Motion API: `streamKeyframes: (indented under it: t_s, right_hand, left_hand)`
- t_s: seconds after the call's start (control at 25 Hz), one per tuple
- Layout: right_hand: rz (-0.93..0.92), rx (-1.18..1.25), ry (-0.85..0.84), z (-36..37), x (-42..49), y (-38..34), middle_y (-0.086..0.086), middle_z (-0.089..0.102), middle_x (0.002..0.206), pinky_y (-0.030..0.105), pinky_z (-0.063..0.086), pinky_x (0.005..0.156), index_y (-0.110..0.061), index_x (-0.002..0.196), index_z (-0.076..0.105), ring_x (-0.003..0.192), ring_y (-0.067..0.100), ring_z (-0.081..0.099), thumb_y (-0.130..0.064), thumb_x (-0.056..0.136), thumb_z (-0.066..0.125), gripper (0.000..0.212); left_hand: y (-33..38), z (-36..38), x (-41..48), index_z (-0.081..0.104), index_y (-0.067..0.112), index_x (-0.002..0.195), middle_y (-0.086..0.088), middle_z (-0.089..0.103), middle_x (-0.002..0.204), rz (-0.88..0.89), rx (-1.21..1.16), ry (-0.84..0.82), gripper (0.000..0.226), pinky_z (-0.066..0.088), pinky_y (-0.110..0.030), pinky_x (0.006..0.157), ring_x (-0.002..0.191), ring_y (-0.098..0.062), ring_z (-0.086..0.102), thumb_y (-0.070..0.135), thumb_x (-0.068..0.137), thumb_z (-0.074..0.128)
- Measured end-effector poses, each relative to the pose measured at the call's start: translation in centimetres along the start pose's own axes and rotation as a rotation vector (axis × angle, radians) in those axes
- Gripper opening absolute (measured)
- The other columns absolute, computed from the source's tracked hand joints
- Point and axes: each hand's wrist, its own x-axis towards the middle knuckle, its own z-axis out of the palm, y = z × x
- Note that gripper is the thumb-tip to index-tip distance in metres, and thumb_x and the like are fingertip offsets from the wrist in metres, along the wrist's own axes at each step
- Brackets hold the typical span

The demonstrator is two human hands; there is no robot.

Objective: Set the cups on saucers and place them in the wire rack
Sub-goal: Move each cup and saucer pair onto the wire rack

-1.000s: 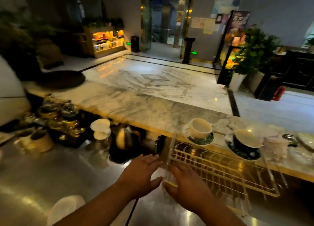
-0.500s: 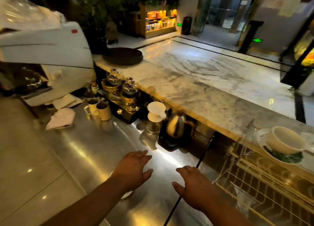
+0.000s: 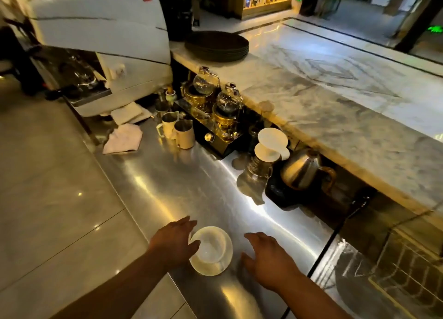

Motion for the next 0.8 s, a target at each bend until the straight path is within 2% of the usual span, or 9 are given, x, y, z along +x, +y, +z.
streamKeyframes:
  t_s: [0.16,0.28,0.4,0.48,0.64,0.8]
  right_hand:
    - [0.056,0.06,-0.045,2.5,2.7,-0.9,-0.004,0.05,0.147,0.04,0.045,0.102,-0.041,0.141,0.041,0.129,0.022,0.05,-0.062,0.087,0.044,0.058]
    - [0.084,0.124,-0.057,3.9,4.3,-1.3,-0.006,0.061,0.13,0.032,0.048,0.087,-0.042,0.126,0.05,0.106,0.015,0.059,-0.063,0.085,0.048,0.046]
    - [0.123,0.227,-0.066,4.9,5.5,-1.5,-0.011,0.066,0.117,0.028,0.049,0.085,-0.04,0.12,0.053,0.087,0.005,0.056,-0.059,0.09,0.051,0.035]
    - [0.165,0.266,-0.066,5.4,6.1,-1.5,-0.01,0.069,0.111,0.03,0.053,0.084,-0.036,0.118,0.053,0.087,0.005,0.061,-0.055,0.093,0.051,0.031]
    - [0.204,0.313,-0.099,6.3,7.0,-1.5,-0.001,0.07,0.11,0.032,0.053,0.081,-0.025,0.126,0.053,0.093,0.015,0.065,-0.04,0.098,0.051,0.031]
    - [0.215,0.416,-0.099,7.0,7.3,-1.8,-0.001,0.069,0.1,0.035,0.057,0.078,-0.027,0.121,0.054,0.088,0.017,0.068,-0.027,0.095,0.056,0.026]
  left_hand:
    - [-1.8,1.8,1.4,0.043,0.035,0.15,0.006,0.047,0.157,-0.047,-0.086,-0.029,0.057,0.041,-0.039,0.114,0.139,-0.017,0.048,0.055,0.097,0.045]
    - [-2.5,2.7,2.0,0.048,0.037,0.145,0.004,0.059,0.144,-0.055,-0.135,-0.076,0.05,0.047,-0.038,0.107,0.127,-0.018,0.058,0.052,0.098,0.044]
    - [-3.1,3.6,2.4,0.051,0.037,0.139,0.003,0.066,0.132,-0.097,-0.207,-0.113,0.045,0.052,-0.038,0.098,0.114,-0.019,0.065,0.053,0.097,0.049]
    - [-3.4,4.0,2.6,0.051,0.037,0.136,0.004,0.069,0.126,-0.132,-0.239,-0.145,0.041,0.054,-0.036,0.095,0.109,-0.018,0.066,0.051,0.098,0.05]
    - [-3.7,4.6,2.6,0.051,0.034,0.133,0.003,0.071,0.121,-0.125,-0.29,-0.23,0.036,0.054,-0.036,0.092,0.106,-0.019,0.066,0.044,0.098,0.05]
    - [-3.0,4.9,2.7,0.051,0.026,0.13,-0.002,0.069,0.118,-0.147,-0.424,-0.251,0.032,0.056,-0.042,0.091,0.103,-0.022,0.066,0.026,0.098,0.053]
